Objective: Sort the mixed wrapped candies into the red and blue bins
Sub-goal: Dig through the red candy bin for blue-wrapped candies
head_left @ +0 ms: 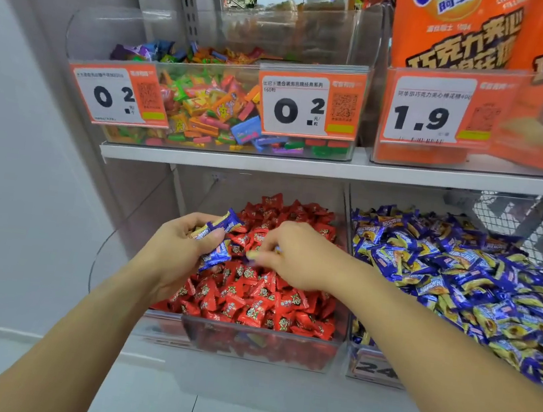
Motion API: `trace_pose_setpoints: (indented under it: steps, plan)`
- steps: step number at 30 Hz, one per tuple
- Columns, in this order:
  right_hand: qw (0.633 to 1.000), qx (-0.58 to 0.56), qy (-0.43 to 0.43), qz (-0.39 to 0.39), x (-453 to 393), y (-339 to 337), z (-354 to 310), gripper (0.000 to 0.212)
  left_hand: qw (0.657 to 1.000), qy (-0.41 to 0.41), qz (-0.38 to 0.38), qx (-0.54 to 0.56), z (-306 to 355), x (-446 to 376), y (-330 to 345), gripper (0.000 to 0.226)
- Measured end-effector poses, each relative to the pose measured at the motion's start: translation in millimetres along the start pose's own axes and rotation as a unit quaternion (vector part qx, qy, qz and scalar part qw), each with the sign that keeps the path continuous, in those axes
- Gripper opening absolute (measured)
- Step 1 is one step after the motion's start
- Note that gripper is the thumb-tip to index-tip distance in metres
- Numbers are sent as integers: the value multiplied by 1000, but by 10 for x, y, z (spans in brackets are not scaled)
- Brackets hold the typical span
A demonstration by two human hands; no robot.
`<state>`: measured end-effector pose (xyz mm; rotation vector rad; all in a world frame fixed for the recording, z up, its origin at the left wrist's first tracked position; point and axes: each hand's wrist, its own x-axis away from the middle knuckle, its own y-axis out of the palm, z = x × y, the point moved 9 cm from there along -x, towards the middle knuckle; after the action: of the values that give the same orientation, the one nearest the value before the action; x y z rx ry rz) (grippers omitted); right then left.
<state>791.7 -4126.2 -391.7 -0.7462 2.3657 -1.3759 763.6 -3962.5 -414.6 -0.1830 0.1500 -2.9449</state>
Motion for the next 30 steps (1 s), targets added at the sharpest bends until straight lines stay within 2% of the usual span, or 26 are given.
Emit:
trace_pose_setpoints:
  steps: [3,5,6,7,9,11,13,14,17,22,24,26,28,30]
  plan:
    - [981,-162,63,85,72,-207,92,42,999,-9,6,31,15,36,104,16]
    - [924,-354,120,80,150,-161,122,35,998,-1,9,66,60,92,279,17]
    - [892,-425,138,66,192,-118,97,34,997,11,13,71,99,125,395,16]
    - [876,-455,150,52,229,-85,78,34,997,29,19,63,135,159,519,16]
    - [884,-433,169,51,314,-110,114,37,996,76,38,2,218,240,770,15]
    - [898,-393,178,90,419,-282,244,36,986,140,51,-77,364,327,1015,15]
    - [888,-402,181,131,528,-467,415,32,972,193,48,-127,533,391,1241,15]
    - [869,-435,182,146,585,-527,494,30,965,216,46,-140,614,407,1331,14]
    - [783,-574,172,164,720,-661,685,25,949,266,41,-161,839,375,1581,8]
    - [716,-644,194,186,937,-812,1173,14,924,284,24,-257,903,163,2031,8]
    - [715,-624,218,229,1044,-921,1460,8,926,265,7,-270,858,102,2201,16]
    - [742,-564,242,271,1135,-1059,1720,9,918,254,-35,-301,811,71,2384,28]
    - [801,-434,260,319,1224,-1249,1887,15,892,256,-120,-352,776,81,2583,48]
    - [865,-245,267,348,1279,-1443,1928,33,861,265,-203,-383,743,147,2701,69]
